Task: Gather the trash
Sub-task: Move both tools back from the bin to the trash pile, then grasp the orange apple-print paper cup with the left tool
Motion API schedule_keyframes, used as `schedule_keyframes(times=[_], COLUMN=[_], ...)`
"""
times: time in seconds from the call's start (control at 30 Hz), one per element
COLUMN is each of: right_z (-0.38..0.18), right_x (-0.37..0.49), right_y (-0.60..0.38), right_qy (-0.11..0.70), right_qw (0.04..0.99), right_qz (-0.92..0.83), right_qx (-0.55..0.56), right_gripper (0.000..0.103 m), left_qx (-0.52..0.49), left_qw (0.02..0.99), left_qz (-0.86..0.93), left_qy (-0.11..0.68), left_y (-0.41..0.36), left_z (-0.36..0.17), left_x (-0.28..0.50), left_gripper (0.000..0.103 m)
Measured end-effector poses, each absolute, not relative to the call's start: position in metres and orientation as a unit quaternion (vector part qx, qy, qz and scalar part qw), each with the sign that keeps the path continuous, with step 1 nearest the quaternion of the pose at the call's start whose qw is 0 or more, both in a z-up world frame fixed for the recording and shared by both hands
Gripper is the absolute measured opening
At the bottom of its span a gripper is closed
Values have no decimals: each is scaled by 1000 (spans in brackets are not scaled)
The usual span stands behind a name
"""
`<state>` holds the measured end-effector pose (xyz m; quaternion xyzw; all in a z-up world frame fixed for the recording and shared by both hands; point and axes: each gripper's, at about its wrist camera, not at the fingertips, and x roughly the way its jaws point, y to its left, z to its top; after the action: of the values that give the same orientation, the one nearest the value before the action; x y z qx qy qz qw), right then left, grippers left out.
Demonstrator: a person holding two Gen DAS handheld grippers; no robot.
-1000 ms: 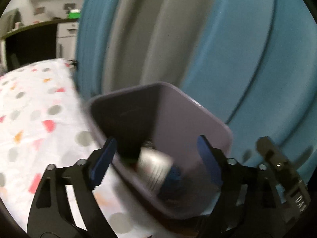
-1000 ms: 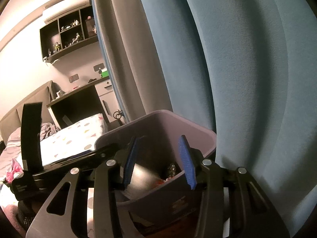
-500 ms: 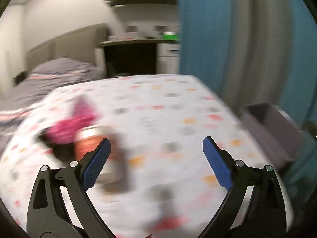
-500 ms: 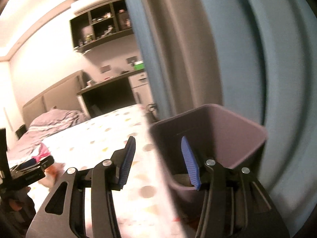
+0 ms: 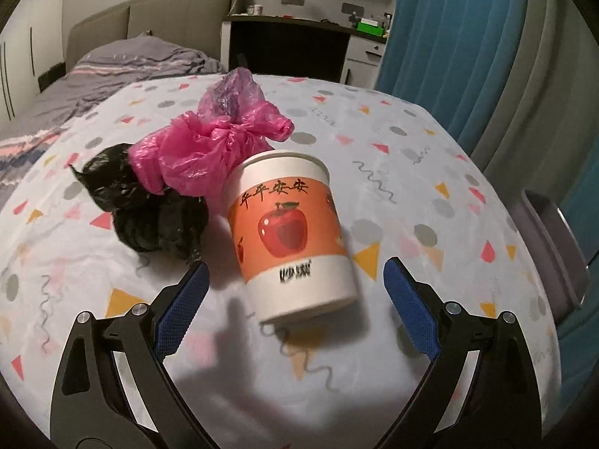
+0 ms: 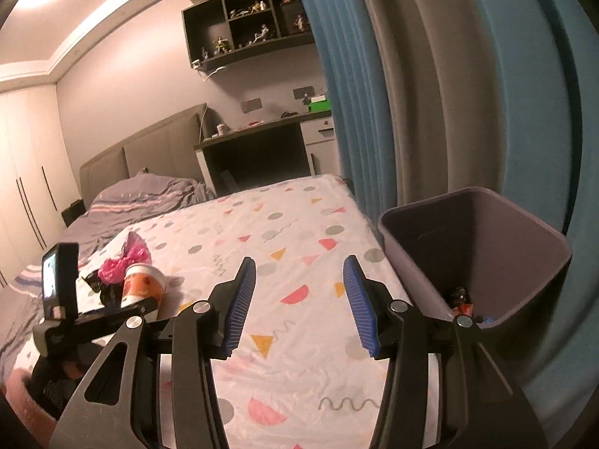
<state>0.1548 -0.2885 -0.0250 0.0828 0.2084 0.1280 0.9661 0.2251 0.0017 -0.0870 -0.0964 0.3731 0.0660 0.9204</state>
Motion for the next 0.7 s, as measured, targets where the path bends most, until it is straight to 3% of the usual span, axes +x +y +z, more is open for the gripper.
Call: schedule_keyframes(times=[0.17,0.43,0.7], right_z=[-26,-32,-38], right_x=[156,155,154], right_y=[-277,-265,-244], right_qy=[216,228,244], right_qw=[964,959,952], right_qz=[134,150,174], right_qx=[74,71,59], right_gripper=[49,49,49], left_qx=[-105,-92,-55], left_qw=[916,922,925], left_qz=[45,-16,-95], left_qy=[384,375,365], left_y=[4,3,9], left_z=[-94,-89,-80], left_x=[233,223,189], left_gripper=[64,63,55])
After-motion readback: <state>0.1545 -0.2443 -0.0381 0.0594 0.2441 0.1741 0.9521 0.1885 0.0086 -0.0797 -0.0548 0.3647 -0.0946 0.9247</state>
